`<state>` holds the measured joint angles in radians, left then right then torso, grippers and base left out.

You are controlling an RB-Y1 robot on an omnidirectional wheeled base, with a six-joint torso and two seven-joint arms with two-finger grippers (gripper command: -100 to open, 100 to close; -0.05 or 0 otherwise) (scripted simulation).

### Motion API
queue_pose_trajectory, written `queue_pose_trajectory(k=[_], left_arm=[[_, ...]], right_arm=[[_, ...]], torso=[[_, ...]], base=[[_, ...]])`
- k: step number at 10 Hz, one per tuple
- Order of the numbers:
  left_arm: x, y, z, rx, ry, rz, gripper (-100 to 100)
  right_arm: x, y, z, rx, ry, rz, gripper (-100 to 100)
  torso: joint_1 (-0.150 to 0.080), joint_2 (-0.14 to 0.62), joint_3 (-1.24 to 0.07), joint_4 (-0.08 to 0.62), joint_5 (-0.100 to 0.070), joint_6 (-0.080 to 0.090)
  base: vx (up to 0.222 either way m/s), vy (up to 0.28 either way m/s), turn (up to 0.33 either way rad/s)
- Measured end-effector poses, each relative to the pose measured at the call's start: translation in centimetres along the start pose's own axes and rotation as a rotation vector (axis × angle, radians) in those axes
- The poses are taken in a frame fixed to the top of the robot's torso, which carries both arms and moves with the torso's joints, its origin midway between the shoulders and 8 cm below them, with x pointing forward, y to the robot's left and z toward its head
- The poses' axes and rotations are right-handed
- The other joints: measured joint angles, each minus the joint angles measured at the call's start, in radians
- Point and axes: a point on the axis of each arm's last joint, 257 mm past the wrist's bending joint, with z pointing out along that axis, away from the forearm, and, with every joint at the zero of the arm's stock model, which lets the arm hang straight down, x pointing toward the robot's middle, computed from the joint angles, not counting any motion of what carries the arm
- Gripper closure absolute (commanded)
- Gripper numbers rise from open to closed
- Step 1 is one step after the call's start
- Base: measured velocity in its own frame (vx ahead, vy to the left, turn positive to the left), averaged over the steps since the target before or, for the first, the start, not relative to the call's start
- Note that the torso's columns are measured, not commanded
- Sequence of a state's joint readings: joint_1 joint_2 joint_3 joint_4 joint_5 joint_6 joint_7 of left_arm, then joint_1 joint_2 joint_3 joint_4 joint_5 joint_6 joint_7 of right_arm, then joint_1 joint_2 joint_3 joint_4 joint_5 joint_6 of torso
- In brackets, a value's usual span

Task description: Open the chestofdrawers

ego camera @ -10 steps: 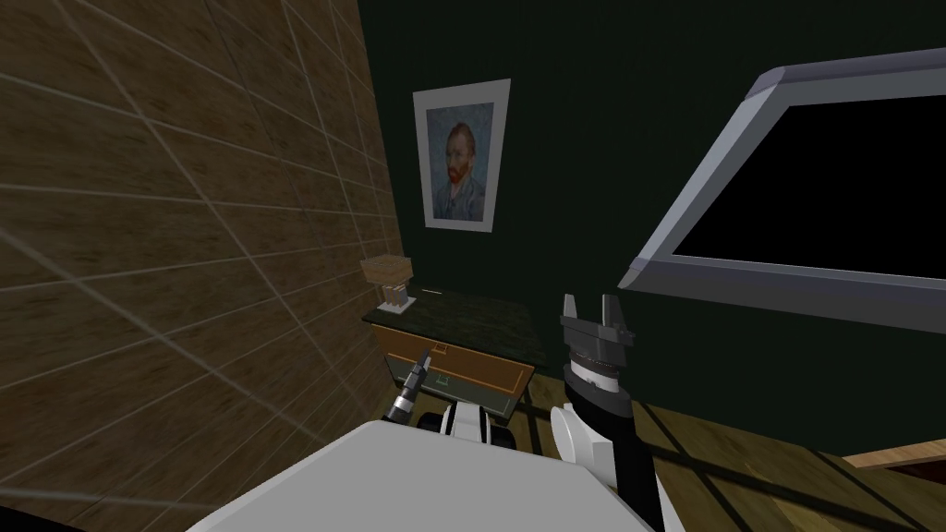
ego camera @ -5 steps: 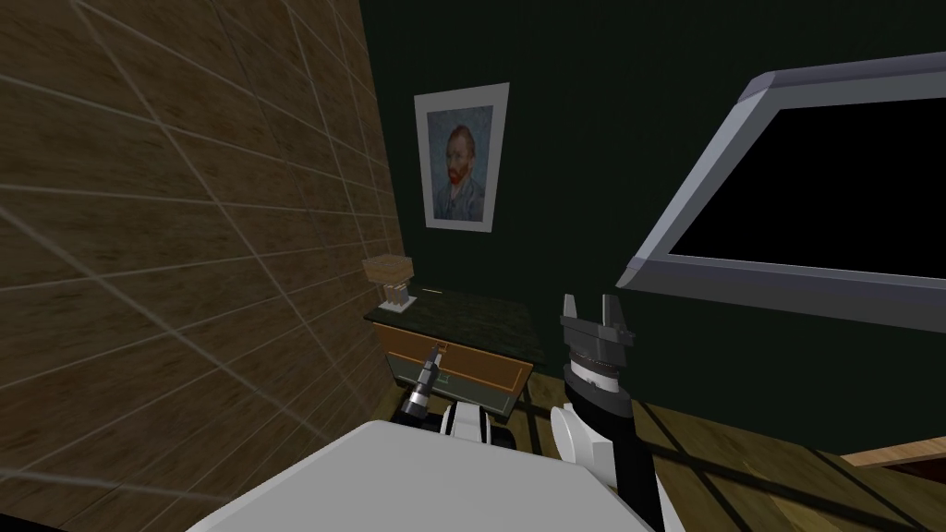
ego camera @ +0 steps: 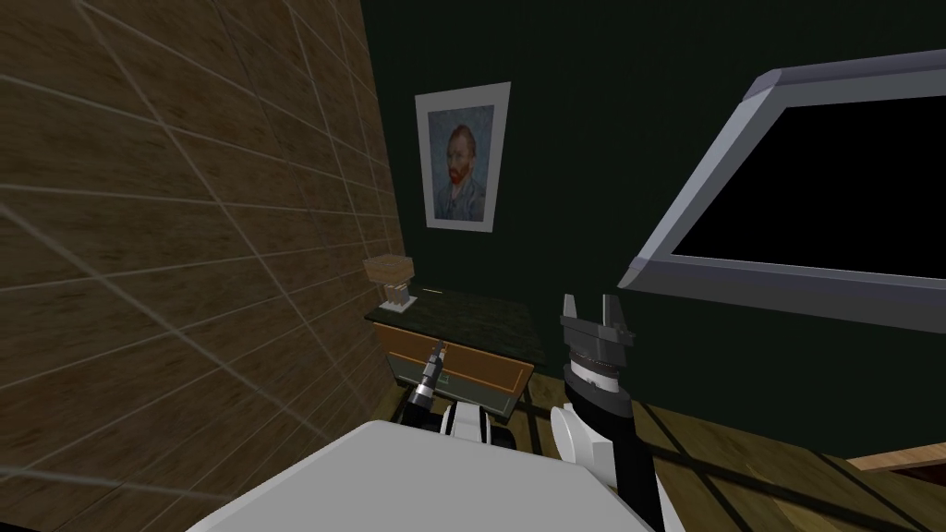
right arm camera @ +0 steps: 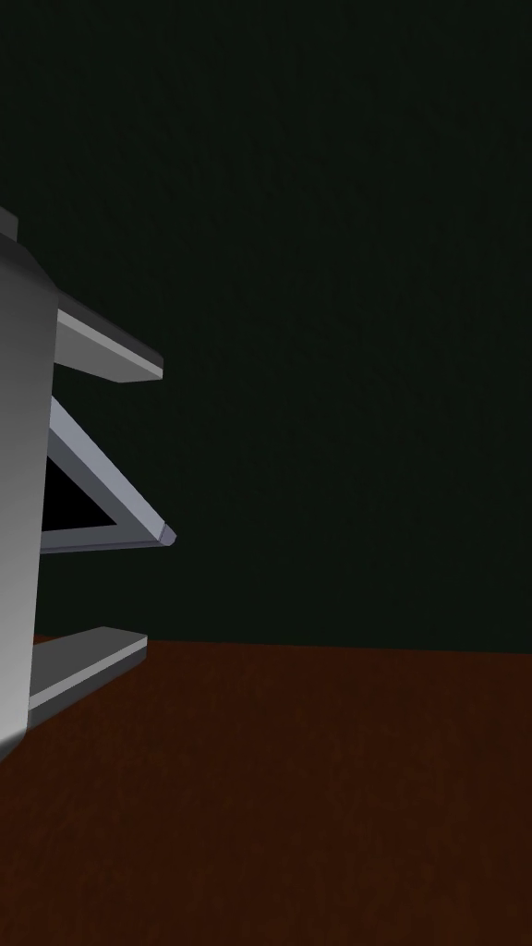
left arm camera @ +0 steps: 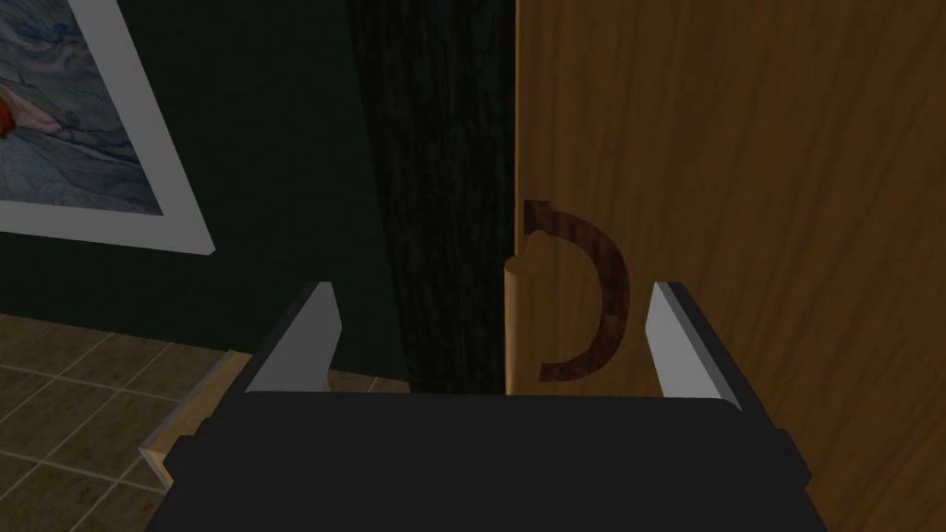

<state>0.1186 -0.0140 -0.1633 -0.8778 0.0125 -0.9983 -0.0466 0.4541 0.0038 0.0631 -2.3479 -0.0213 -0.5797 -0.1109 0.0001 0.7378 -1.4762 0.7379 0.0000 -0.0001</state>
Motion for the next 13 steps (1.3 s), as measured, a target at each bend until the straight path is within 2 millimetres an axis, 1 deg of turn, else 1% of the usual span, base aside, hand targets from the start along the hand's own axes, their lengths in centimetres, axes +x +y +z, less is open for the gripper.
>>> queue_pose_trajectory(k=[1,3,5,9,10,11,13], left_arm=[[0.0,0.0,0.1,-0.003,0.0,0.0,100],[-0.1,0.6,-1.3,-0.014,-0.003,0.001,100],[-0.1,0.6,-1.9,-0.01,-0.004,0.0,100],[0.6,0.4,-0.4,-0.016,0.007,-0.001,100],[0.7,0.4,-0.2,-0.023,0.011,-0.001,100],[0.8,0.7,-0.3,-0.034,0.011,-0.001,100],[1.1,0.6,-0.2,-0.028,0.017,-0.004,100]], right_arm=[[0.0,0.0,0.0,0.0,0.0,0.0,0],[0.0,0.0,0.0,0.0,0.0,0.0,0],[0.0,0.0,0.0,0.0,0.0,0.0,0],[0.0,0.0,0.0,0.0,0.0,0.0,0],[0.0,0.0,0.0,0.0,0.0,0.0,0],[0.0,0.0,0.0,0.0,0.0,0.0,0],[0.0,0.0,0.0,0.0,0.0,0.0,0]], torso=[[0.0,0.0,0.0,0.0,0.0,0.0],[-0.001,0.003,0.001,0.003,-0.002,0.0],[-0.001,0.002,0.001,0.002,-0.001,0.0],[-0.002,0.008,0.004,0.006,-0.002,0.0],[-0.002,0.006,0.002,0.007,-0.003,-0.001],[-0.002,0.001,0.0,0.005,-0.003,-0.001],[0.0,0.007,0.003,0.004,-0.002,-0.001]], base=[[-0.003,-0.002,-0.014],[-0.004,-0.004,-0.013],[-0.055,0.011,0.018],[-0.192,0.024,0.03],[-0.082,0.015,-0.004],[-0.118,0.029,0.017],[-0.193,0.018,0.025]])
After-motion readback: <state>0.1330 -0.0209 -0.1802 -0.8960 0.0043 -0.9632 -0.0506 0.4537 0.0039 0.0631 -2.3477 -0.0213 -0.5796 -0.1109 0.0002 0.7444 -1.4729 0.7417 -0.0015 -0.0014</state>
